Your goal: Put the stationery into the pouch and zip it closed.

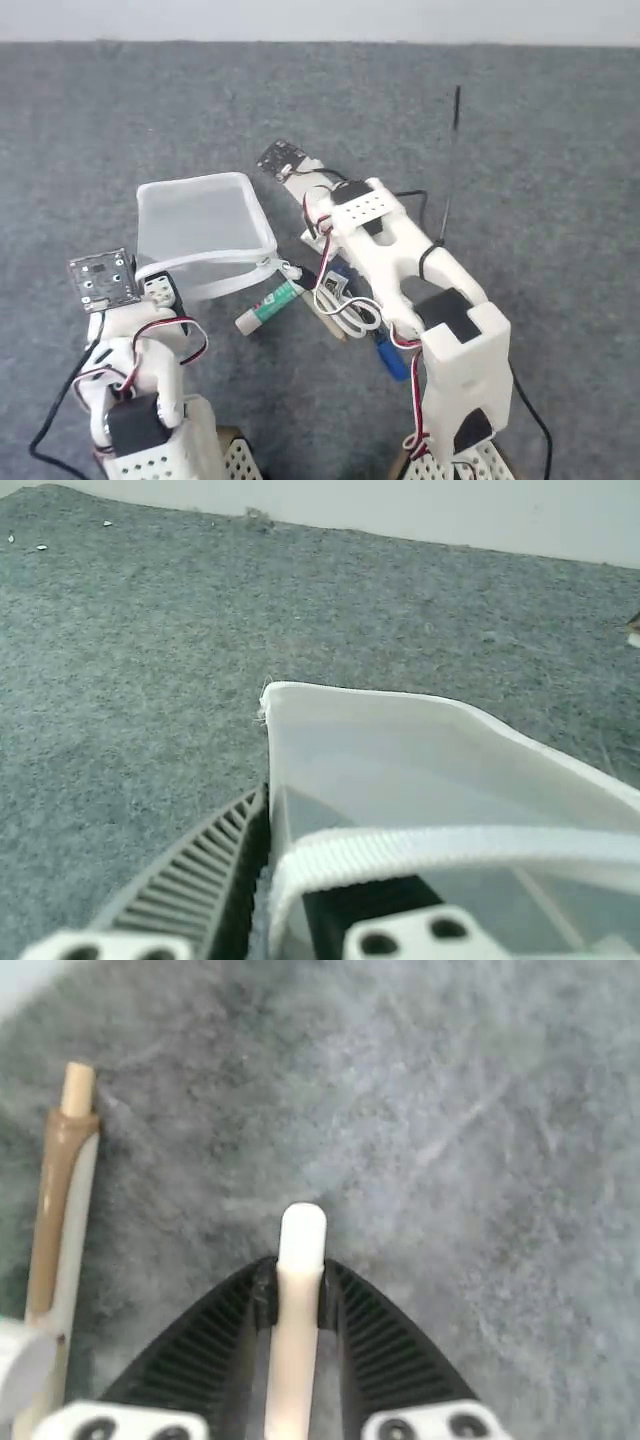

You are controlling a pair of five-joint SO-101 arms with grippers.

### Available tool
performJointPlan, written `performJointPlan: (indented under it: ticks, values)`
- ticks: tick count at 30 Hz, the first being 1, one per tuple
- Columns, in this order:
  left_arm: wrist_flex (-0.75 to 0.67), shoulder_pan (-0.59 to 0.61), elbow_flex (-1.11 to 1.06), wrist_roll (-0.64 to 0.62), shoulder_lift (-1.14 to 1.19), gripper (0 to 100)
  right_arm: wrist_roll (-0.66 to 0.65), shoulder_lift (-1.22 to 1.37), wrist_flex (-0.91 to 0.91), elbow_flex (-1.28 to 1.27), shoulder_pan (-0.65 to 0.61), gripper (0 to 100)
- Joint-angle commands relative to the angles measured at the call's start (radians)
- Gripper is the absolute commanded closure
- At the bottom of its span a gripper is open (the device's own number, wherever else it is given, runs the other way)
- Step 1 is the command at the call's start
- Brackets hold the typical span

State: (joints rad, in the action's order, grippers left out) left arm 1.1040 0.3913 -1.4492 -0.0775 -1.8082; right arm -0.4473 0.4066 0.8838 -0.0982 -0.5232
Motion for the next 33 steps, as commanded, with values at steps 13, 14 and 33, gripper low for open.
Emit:
performJointPlan:
  ticks: [13,14,33]
  values:
    - [0.011,0.005,0.076,-0.009,-0.015,99,0.147,-0.354,0.125,-0.083,0.082,99.2]
    - [0.028,0.003,0.088,-0.003,-0.015,99,0.146,-0.392,0.104,-0.123,0.082,99.2]
    - [0.101,-0.130,0.331,0.029,-0.014,99,0.331,-0.932,-0.091,-0.535,0.102,99.2]
